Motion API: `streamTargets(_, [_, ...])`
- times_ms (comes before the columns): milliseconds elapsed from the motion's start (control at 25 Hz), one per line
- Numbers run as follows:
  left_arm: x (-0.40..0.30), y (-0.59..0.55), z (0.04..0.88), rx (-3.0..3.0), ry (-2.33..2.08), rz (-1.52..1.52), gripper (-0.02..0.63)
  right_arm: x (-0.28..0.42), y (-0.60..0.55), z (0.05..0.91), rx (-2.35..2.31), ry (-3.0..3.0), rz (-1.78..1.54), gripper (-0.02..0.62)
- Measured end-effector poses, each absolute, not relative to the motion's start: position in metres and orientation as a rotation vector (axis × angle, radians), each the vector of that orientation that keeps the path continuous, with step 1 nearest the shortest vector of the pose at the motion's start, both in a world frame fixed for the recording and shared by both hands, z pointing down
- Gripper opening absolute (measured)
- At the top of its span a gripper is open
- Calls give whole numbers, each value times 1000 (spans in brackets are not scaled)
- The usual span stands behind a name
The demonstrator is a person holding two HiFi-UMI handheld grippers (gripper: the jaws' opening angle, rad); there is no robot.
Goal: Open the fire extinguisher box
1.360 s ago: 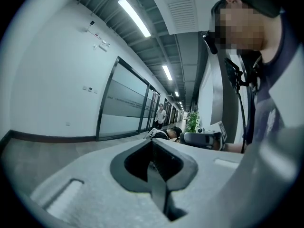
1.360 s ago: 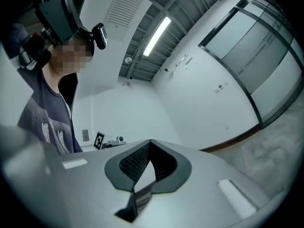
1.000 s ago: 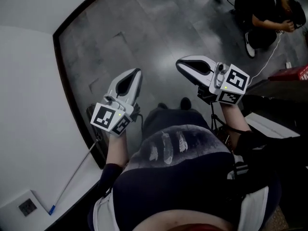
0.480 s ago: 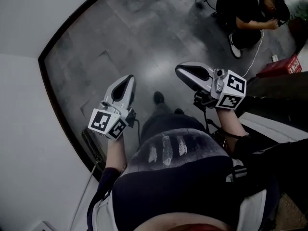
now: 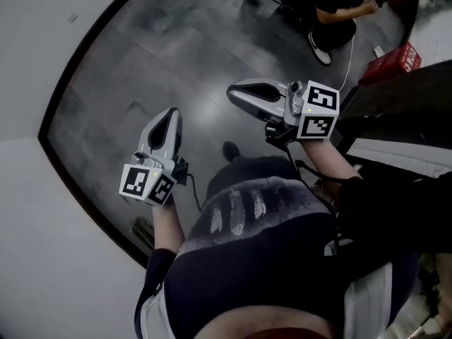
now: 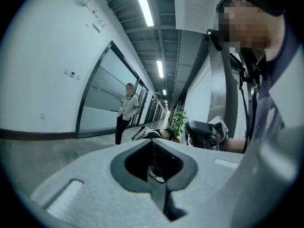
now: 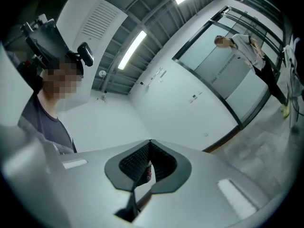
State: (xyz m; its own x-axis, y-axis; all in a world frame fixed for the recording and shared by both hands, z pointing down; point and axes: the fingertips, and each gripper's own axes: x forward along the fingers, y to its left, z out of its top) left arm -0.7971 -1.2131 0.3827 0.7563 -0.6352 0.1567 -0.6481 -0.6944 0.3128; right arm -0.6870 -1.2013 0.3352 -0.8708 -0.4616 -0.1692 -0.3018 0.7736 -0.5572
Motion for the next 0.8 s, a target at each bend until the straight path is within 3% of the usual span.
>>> streamTargets(400, [-768,-1283,366,2611,-920,138,-2,-655,-1266,307,-612,2597,-770,2])
streamTargets(800, [-750,-1279,407,2599,-955,100,-2,-648,-1266,352,-577,2682,-745,0])
